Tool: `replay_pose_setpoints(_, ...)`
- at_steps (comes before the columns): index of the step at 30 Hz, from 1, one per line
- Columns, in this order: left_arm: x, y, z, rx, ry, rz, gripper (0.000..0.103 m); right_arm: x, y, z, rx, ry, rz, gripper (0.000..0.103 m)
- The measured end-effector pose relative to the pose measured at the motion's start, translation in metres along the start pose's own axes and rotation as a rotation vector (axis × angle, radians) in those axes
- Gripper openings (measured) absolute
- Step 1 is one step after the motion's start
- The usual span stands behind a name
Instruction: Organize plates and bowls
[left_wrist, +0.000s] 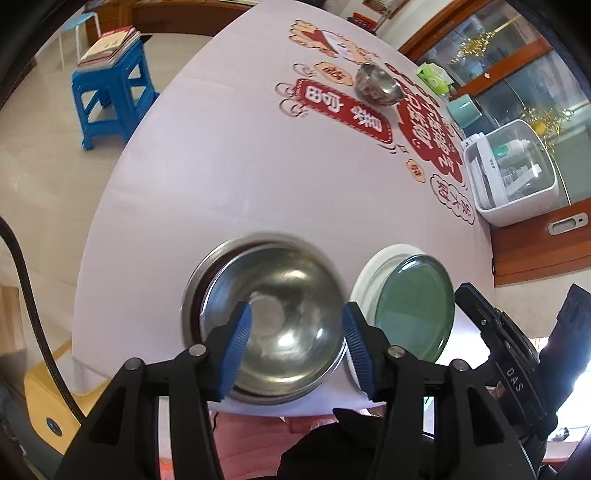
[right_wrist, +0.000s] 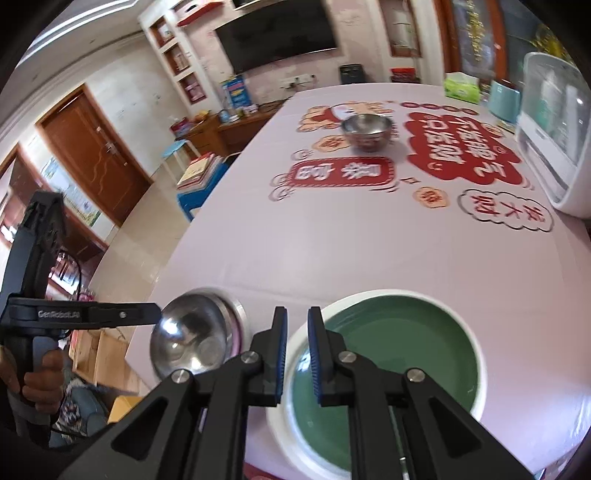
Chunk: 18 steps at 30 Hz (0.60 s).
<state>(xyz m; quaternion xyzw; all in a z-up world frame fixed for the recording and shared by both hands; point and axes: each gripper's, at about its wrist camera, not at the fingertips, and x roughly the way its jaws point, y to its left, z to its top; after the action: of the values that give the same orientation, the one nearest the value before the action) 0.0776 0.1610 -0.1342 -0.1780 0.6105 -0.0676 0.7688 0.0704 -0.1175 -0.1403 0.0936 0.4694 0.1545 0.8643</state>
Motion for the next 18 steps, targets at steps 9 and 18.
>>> replay_pose_setpoints(9, -0.019, -0.041, 0.048, 0.085, -0.012, 0.014, 0.063, -0.021, -0.046, 0.052, 0.03, -0.002, -0.099, 0.02)
replay_pose_setpoints(18, -0.032, -0.078, 0.107, 0.143, -0.058, 0.06, 0.067, -0.036, -0.074, 0.113, -0.037, -0.006, -0.157, 0.037)
